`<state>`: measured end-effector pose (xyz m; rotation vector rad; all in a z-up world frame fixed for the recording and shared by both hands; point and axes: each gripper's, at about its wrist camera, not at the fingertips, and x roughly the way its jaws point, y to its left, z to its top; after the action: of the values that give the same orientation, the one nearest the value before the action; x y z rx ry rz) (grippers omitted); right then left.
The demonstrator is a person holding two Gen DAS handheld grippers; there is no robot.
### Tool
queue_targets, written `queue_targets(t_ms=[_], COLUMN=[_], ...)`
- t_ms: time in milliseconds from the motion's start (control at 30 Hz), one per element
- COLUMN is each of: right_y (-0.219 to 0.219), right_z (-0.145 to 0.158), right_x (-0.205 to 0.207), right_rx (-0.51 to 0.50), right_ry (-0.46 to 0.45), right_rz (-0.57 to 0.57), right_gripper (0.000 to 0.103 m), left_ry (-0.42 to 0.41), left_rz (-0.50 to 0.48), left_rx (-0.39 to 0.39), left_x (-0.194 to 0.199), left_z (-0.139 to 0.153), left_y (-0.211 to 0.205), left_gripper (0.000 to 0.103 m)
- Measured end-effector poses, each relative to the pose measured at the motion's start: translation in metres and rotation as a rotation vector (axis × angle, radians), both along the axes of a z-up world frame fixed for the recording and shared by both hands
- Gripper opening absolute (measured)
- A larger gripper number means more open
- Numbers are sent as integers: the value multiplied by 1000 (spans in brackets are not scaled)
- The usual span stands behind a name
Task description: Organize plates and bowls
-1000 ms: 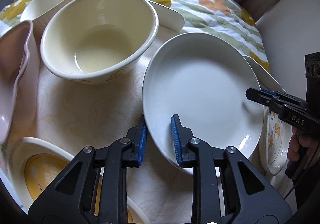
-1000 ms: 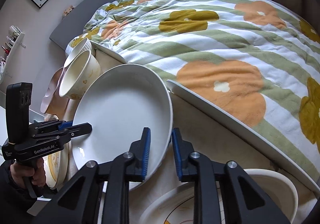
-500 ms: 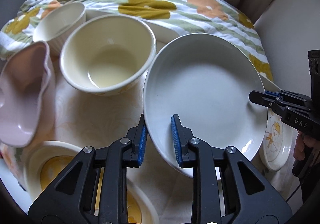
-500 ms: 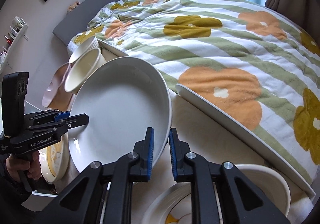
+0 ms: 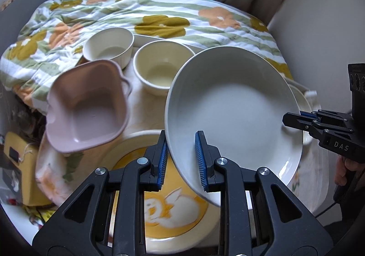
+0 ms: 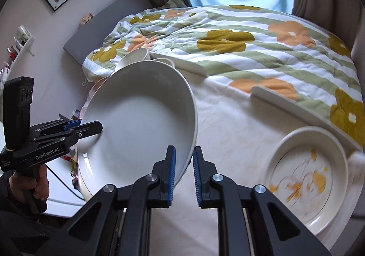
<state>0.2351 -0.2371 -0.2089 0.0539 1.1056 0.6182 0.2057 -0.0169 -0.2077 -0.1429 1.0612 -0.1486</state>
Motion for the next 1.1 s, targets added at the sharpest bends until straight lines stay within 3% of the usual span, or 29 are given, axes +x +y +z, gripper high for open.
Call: queue_targets(t_ms=[233,400,700,1100], right_y=[40,58,77,87], right_z=[-18,-34,-48,-54], right_x=[-62,-84,-88,-87], right_rx=[1,-9,-63,-86], right_ry=[72,120,126,133], right_rz=[-164,-236,-265,-262], right_gripper=[14,14,14,14], left_ry=[50,99,158,166], left_rz=[-127,-179,-176,-181], left_rx=[-10,-18,-35,13], left_x=[-30,-42,-39,-35], left_z=[-16,-40,-78,-91], left_y=[44,61,74,70], left_gripper=[21,21,21,21])
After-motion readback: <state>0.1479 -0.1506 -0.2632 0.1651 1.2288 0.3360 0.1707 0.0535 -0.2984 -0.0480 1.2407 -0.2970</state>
